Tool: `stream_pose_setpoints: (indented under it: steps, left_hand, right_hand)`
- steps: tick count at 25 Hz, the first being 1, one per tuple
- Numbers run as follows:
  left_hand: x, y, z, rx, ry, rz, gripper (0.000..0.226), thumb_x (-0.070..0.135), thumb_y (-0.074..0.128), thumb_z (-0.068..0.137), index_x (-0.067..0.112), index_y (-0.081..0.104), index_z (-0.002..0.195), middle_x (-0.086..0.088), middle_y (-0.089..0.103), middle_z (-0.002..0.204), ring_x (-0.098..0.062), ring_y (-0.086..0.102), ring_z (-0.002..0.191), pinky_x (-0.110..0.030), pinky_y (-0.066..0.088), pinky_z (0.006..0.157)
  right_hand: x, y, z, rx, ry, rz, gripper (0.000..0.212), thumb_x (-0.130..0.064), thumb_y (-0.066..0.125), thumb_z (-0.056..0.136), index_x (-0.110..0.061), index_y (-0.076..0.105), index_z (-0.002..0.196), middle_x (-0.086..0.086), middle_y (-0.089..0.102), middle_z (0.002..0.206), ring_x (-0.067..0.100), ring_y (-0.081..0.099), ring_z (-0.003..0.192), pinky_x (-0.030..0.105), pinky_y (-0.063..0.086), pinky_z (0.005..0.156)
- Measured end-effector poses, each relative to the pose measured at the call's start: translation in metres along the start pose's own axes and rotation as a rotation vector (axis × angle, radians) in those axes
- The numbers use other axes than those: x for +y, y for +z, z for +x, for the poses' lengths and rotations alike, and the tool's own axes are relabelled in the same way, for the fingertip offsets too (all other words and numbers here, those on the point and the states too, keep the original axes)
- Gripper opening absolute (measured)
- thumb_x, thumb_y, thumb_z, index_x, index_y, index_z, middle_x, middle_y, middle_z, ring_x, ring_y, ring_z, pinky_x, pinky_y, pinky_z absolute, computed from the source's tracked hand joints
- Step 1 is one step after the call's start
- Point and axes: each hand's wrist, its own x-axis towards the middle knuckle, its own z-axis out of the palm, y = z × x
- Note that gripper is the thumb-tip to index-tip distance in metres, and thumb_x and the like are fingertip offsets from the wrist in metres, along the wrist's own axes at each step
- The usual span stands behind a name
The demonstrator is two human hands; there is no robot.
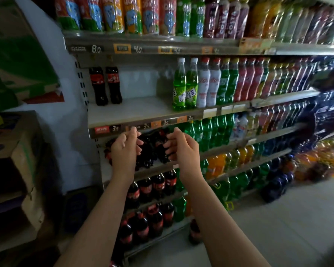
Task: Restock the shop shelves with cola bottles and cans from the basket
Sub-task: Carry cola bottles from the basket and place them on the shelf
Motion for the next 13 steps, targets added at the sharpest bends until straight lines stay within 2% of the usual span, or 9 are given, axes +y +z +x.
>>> stream_pose_setpoints:
  steps: [6,10,13]
  left_hand:
    - [0.028,0.055,-0.158,-0.078,-0.033,-0.045,0.031,0.038,0.049,0.098,0.015,0.065,0.085,0.005,0.059,0.066,-0.005,0.051,0.053,-0.016,0.044,0.052]
    - [0.042,0.100,-0.256,-0.192,-0.097,-0.101,0.032,0.035,0.049,0.098,0.012,0.064,0.082,0.000,0.057,0.066,-0.005,0.048,0.050,-0.016,0.043,0.052]
    - [0.063,0.131,-0.317,-0.278,-0.128,-0.181,0.031,0.034,0.050,0.098,0.015,0.064,0.077,0.001,0.054,0.063,-0.002,0.047,0.047,-0.014,0.043,0.049]
  right_hand:
    - [-0.037,-0.129,-0.116,0.051,-0.048,-0.043,0.035,-0.032,0.048,0.099,-0.010,0.068,0.082,0.005,0.066,0.069,0.015,0.057,0.060,0.026,0.045,0.056]
    - [-0.058,-0.206,-0.186,0.174,-0.027,-0.044,0.040,-0.033,0.048,0.099,-0.002,0.068,0.085,0.003,0.064,0.065,0.018,0.057,0.059,0.024,0.045,0.052]
    - [-0.074,-0.257,-0.230,0.294,-0.037,-0.042,0.042,-0.032,0.049,0.099,0.005,0.066,0.088,0.007,0.063,0.068,0.012,0.056,0.055,0.019,0.044,0.048]
